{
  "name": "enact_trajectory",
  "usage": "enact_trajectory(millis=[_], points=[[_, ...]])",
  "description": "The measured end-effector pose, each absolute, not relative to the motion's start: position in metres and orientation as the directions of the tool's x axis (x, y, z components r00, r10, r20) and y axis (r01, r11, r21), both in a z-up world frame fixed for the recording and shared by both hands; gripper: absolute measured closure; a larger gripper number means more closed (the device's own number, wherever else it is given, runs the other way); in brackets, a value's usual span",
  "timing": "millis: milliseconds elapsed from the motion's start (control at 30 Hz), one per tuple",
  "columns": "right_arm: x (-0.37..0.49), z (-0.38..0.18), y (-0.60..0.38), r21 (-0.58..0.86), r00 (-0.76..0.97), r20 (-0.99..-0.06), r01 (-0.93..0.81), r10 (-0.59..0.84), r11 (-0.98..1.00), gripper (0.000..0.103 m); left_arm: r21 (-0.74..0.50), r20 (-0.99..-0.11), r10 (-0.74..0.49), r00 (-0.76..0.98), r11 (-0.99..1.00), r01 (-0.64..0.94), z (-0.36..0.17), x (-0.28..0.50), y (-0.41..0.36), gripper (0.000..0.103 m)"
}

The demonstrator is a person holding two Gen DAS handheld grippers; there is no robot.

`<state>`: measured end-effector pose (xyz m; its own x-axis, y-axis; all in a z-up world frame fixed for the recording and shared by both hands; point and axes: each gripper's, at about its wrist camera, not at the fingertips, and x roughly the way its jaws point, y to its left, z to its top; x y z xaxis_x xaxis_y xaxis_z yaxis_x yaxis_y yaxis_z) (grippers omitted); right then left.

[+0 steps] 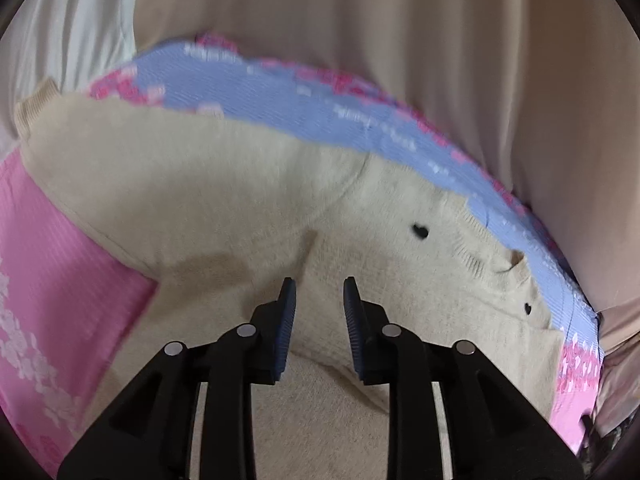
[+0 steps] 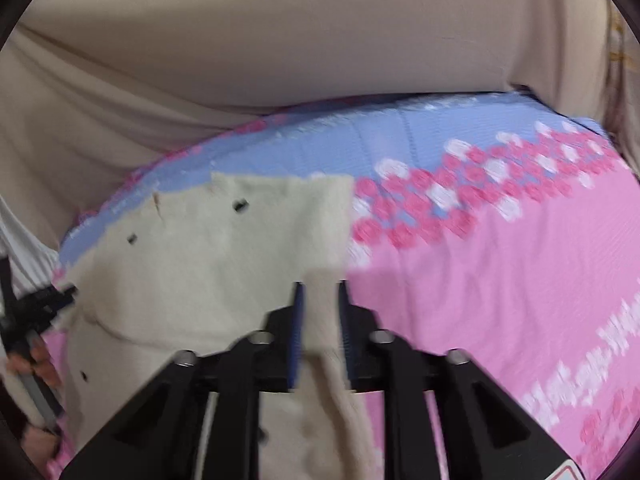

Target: Fold small clothes

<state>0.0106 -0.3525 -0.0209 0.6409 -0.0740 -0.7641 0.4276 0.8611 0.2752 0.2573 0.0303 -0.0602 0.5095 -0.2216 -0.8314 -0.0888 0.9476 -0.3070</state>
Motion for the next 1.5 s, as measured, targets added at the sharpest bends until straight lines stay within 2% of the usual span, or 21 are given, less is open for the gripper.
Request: enact_trajectory(millis=[200,300,333,367,433,467,633,700,767,833,867,900,967,1067,1200,1267,1367,1433,1500], points=[[0.112,-0.059,-0.378,0.216,0.559,-0.825,0.441,-0.078,0.871,0.102,-0.254,-0.873,-0.162,0.461,0.956,-0.145,-0.092,0.265,0.027,0.079],[0.132,-0.098,-0.397,0.106,0.427,-0.896,0.477,-0.124,0.873,0.103,-0.291,-0.866,-0.195,0.46,0.945,-0.148,-0.09,0.264,0.039,0.078],[0.128,-0.098,-0.4,0.112,0.461,-0.877,0.47,-0.134,0.876,0.103,-0.314,-0.859,-0.204,0.469,0.935,-0.168,-0.088,0.263,0.048,0.078],[0.128,-0.096,-0.402,0.106,0.45,-0.883,0.473,-0.136,0.874,0.103,-0.358,-0.846,-0.222,0.485,0.91,-0.208,-0.085,0.261,0.065,0.077],[0.12,-0.084,-0.398,0.124,0.466,-0.875,0.482,-0.134,0.867,0.103,-0.435,-0.82,-0.241,0.519,0.852,-0.292,-0.08,0.258,0.104,0.07],[0.116,-0.078,-0.393,0.132,0.483,-0.866,0.473,-0.131,0.871,0.1,-0.455,-0.812,-0.224,0.538,0.822,-0.344,-0.078,0.258,0.127,0.064],[0.073,-0.05,-0.349,0.154,0.558,-0.824,0.394,-0.102,0.906,0.088,-0.454,-0.828,-0.03,0.561,0.623,-0.637,-0.083,0.27,0.278,0.058],[0.055,-0.049,-0.332,0.186,0.563,-0.824,0.386,-0.07,0.904,0.079,-0.421,-0.842,0.049,0.537,0.561,-0.712,-0.09,0.278,0.329,0.056],[0.042,-0.055,-0.316,0.223,0.548,-0.836,0.389,-0.03,0.894,0.079,-0.392,-0.866,0.087,0.492,0.492,-0.778,-0.104,0.288,0.374,0.057],[0.032,-0.061,-0.298,0.225,0.521,-0.854,0.386,-0.01,0.894,0.079,-0.41,-0.86,0.088,0.502,0.464,-0.785,-0.11,0.294,0.394,0.066],[0.028,-0.063,-0.291,0.217,0.508,-0.861,0.379,-0.006,0.9,0.079,-0.423,-0.856,0.071,0.512,0.474,-0.772,-0.11,0.301,0.397,0.084],[0.025,-0.064,-0.284,0.208,0.499,-0.867,0.371,-0.005,0.905,0.079,-0.441,-0.851,0.038,0.523,0.488,-0.753,-0.112,0.307,0.397,0.096],[0.02,-0.063,-0.276,0.196,0.491,-0.871,0.358,-0.005,0.913,0.078,-0.443,-0.839,0.046,0.541,0.519,-0.731,-0.101,0.316,0.386,0.098],[0.012,-0.057,-0.277,0.205,0.504,-0.863,0.371,-0.012,0.906,0.076,-0.496,-0.751,0.019,0.66,0.643,-0.584,-0.049,0.328,0.336,0.098],[0.006,-0.047,-0.287,0.249,0.539,-0.842,0.404,-0.009,0.88,0.075,-0.511,-0.587,-0.163,0.793,0.835,-0.206,0.038,0.31,0.203,0.098],[0.002,-0.043,-0.292,0.261,0.555,-0.832,0.414,-0.015,0.872,0.075,-0.51,-0.541,-0.328,0.774,0.86,0.008,0.06,0.284,0.122,0.097],[-0.008,-0.043,-0.299,0.271,0.565,-0.825,0.432,-0.023,0.86,0.073,-0.509,-0.569,-0.532,0.627,0.827,0.239,0.047,0.238,0.008,0.097],[-0.016,-0.049,-0.305,0.284,0.561,-0.827,0.45,-0.021,0.846,0.071,-0.488,-0.637,-0.58,0.507,0.813,0.317,0.015,0.206,-0.054,0.093],[-0.024,-0.056,-0.312,0.286,0.551,-0.834,0.471,-0.025,0.834,0.07,-0.472,-0.743,-0.583,0.33,0.805,0.361,-0.04,0.177,-0.107,0.086]])
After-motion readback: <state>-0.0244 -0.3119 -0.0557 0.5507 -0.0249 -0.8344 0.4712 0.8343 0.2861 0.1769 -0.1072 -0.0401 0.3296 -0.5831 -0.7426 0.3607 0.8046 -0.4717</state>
